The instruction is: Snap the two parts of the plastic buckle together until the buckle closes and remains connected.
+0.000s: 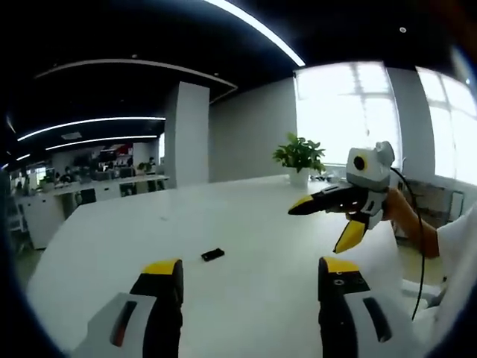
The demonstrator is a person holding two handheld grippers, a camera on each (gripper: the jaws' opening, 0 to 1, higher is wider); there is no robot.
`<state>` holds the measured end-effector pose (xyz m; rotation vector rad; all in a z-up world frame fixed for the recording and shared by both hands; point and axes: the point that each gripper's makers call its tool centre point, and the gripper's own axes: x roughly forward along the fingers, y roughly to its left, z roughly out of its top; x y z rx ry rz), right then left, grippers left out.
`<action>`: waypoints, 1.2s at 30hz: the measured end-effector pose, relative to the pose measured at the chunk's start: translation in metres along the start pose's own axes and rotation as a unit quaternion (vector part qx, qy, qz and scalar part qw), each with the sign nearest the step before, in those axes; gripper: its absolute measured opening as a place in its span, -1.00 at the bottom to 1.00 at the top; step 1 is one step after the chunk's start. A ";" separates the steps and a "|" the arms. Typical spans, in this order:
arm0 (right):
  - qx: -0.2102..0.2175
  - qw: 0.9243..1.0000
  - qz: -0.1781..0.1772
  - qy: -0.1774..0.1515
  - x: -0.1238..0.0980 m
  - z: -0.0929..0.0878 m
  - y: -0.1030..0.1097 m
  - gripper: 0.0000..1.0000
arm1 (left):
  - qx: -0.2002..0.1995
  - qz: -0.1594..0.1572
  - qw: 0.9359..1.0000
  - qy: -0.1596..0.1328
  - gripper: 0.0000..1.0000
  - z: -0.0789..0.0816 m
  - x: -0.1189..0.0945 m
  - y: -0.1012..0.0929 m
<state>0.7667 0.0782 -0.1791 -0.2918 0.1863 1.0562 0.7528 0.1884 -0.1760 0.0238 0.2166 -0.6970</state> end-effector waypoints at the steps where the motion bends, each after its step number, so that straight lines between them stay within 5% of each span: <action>1: -0.002 1.000 -0.001 0.001 -0.001 0.000 0.002 0.38 | 0.002 -0.001 1.000 0.000 0.51 0.001 -0.001 -0.002; 9: 0.002 1.000 -0.025 -0.005 -0.008 -0.005 0.023 0.38 | -0.002 0.024 1.000 -0.001 0.51 -0.004 -0.018 -0.012; 12: 0.011 0.997 -0.067 -0.019 -0.018 -0.005 0.016 0.43 | 0.000 0.046 0.999 0.003 0.51 -0.009 -0.024 -0.010; 21: 0.035 0.993 -0.114 0.017 -0.031 -0.025 0.012 0.70 | -0.035 0.068 0.997 -0.032 0.51 -0.015 -0.040 -0.012; 30: 0.020 0.981 -0.191 -0.015 -0.064 -0.004 0.011 0.78 | -0.026 0.090 0.994 -0.052 0.53 -0.004 -0.067 -0.020; 36: 0.040 0.970 -0.237 -0.033 -0.088 0.010 0.003 0.90 | -0.013 0.101 0.994 -0.040 0.73 -0.007 -0.076 -0.022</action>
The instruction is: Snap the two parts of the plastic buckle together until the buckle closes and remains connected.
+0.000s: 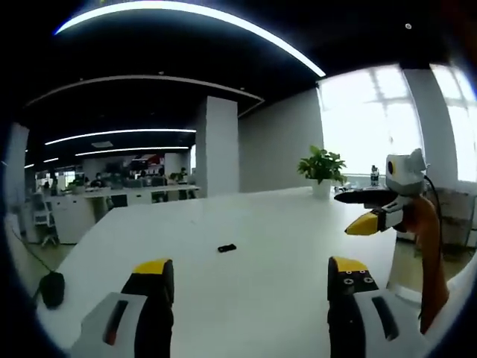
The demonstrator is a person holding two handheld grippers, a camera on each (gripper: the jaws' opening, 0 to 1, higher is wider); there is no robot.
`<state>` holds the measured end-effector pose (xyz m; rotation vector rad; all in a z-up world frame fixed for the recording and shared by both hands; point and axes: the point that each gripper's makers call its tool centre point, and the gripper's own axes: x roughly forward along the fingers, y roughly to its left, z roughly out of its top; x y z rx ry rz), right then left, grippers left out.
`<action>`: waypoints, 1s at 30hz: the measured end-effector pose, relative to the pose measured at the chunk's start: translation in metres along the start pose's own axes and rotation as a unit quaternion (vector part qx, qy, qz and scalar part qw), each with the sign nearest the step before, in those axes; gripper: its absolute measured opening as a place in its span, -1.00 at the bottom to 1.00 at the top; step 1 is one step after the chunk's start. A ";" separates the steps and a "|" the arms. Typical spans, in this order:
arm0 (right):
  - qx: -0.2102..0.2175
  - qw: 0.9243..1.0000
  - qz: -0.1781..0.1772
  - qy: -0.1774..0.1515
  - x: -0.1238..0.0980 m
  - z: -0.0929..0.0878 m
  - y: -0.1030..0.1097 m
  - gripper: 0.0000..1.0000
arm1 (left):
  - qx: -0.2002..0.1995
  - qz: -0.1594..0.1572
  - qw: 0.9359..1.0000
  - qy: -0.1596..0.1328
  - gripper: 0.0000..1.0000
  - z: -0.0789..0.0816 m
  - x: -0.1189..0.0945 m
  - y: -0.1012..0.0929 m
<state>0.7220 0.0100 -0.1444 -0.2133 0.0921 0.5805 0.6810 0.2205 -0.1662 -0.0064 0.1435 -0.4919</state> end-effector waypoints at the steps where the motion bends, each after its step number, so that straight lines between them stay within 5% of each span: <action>1: 0.004 1.000 0.003 -0.004 -0.004 0.001 -0.001 0.90 | -0.001 0.004 1.000 0.003 0.73 -0.002 -0.001 0.001; 9: 0.010 1.000 -0.017 0.009 -0.030 -0.016 -0.014 0.92 | -0.008 0.032 0.999 0.019 0.83 -0.011 -0.016 0.010; 20: 0.030 0.999 -0.013 0.020 -0.045 -0.035 -0.010 0.87 | -0.033 0.058 0.998 -0.017 0.87 -0.001 -0.034 0.015; 30: 0.029 0.998 -0.056 0.027 -0.057 -0.042 -0.027 0.87 | -0.037 0.063 0.997 -0.015 0.87 -0.009 -0.034 0.015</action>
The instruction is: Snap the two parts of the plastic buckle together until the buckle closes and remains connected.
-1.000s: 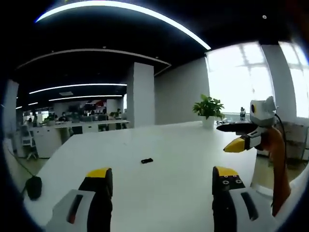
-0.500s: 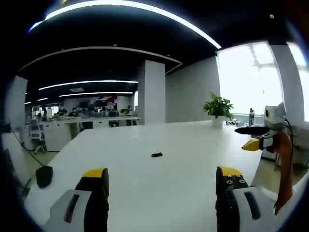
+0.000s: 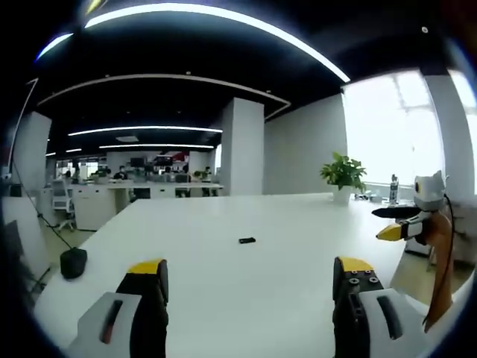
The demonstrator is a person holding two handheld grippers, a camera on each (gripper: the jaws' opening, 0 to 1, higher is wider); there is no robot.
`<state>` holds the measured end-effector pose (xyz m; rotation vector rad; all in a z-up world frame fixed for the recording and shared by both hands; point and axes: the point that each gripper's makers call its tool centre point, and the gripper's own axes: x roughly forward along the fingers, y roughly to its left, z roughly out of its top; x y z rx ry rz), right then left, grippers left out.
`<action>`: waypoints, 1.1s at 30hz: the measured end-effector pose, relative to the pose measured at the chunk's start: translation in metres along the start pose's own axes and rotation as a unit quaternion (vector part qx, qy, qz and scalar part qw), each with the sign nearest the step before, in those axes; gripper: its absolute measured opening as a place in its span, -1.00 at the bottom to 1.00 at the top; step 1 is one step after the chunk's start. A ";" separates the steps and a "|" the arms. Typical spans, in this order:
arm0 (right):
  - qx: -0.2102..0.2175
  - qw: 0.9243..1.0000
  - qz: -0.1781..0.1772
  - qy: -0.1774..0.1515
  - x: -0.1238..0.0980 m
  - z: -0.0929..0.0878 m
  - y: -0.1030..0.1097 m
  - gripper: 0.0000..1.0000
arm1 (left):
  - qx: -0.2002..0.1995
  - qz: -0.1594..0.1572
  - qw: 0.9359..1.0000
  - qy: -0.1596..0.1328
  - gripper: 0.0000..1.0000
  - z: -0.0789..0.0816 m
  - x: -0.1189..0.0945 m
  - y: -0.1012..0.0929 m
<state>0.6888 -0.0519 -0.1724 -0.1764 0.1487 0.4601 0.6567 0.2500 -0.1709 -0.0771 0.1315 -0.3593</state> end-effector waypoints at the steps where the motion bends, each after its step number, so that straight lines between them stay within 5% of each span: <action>1: -0.003 1.000 -0.001 -0.002 -0.001 0.002 0.001 0.87 | -0.001 -0.002 1.000 0.000 0.87 0.000 0.000 -0.001; 33: -0.024 0.998 0.042 -0.039 -0.009 0.027 0.035 0.85 | -0.015 0.001 1.000 -0.006 0.85 0.002 -0.009 0.006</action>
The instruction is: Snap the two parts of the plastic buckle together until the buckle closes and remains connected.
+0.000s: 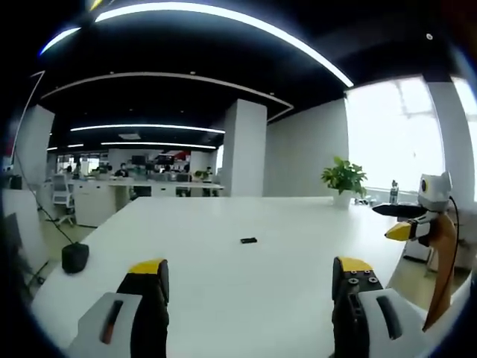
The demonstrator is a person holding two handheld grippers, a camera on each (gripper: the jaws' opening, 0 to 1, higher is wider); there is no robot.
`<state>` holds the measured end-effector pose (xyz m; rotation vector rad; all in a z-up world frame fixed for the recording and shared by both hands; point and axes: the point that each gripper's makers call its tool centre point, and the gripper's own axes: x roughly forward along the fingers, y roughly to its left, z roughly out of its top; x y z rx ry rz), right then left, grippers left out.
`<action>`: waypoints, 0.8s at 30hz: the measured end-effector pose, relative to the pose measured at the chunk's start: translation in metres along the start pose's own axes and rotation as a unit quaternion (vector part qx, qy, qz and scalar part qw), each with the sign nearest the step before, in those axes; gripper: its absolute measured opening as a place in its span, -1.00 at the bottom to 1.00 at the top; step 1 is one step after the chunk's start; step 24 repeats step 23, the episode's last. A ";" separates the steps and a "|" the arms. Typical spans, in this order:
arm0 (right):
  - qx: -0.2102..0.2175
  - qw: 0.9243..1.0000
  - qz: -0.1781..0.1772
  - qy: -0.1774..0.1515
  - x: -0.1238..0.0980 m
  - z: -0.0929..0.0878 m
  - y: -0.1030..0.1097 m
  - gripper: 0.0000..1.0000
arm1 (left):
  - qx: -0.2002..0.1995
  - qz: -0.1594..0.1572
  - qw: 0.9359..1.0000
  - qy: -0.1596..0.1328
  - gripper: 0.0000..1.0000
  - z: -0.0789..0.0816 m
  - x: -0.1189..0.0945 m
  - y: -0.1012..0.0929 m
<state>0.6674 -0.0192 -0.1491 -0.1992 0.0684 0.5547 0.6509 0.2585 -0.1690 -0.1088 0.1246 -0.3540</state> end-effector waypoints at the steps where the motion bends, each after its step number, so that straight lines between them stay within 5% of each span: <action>1: -0.001 1.000 0.000 -0.001 0.000 0.001 0.000 0.85 | 0.000 -0.001 1.000 -0.001 0.85 0.000 0.000 -0.001; 24: -0.001 1.000 0.017 -0.007 0.000 0.001 0.009 0.84 | 0.002 -0.016 1.000 0.002 0.85 -0.007 0.005 -0.010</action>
